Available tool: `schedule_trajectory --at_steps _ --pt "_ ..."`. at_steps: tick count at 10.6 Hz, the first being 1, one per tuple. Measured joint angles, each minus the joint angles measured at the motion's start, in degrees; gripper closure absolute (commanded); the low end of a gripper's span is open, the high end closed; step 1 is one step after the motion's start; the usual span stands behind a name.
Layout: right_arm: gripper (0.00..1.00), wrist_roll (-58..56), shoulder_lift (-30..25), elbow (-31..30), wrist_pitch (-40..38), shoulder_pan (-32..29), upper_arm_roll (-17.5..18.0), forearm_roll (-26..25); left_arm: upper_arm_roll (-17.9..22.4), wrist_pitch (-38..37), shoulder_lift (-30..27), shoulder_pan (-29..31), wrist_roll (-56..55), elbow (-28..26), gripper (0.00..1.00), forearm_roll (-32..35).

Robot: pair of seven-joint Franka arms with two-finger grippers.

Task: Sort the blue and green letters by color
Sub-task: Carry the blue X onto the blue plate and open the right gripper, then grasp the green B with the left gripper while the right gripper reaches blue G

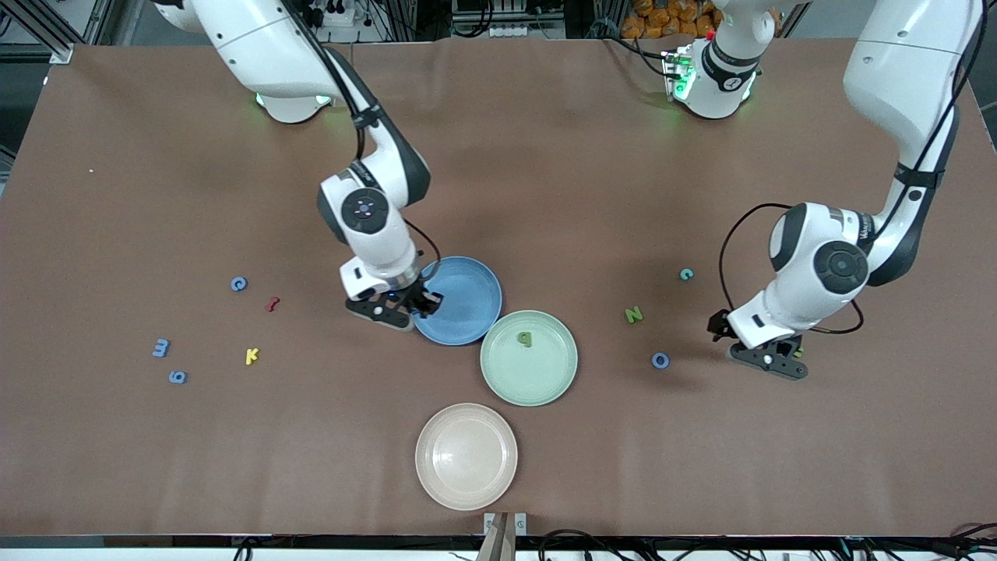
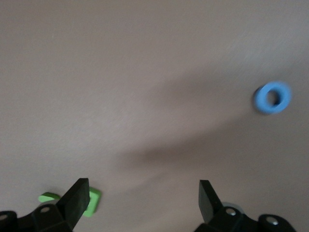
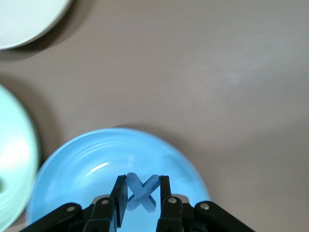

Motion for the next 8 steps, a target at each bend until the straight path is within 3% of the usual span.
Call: schedule_trajectory --at_steps 2,4,8 --pt "0.0 3.65 2.31 3.47 -0.14 3.83 0.04 0.0 0.01 3.41 0.11 3.98 7.97 -3.31 0.0 0.52" --pt "0.0 4.49 2.69 4.04 -0.96 5.52 0.03 0.0 0.02 4.5 0.61 6.33 9.52 -3.87 0.0 5.76" --pt "0.0 -1.22 1.56 5.5 -11.95 2.23 -0.74 -0.02 -0.02 6.84 2.43 8.51 10.14 -3.93 0.0 7.92"
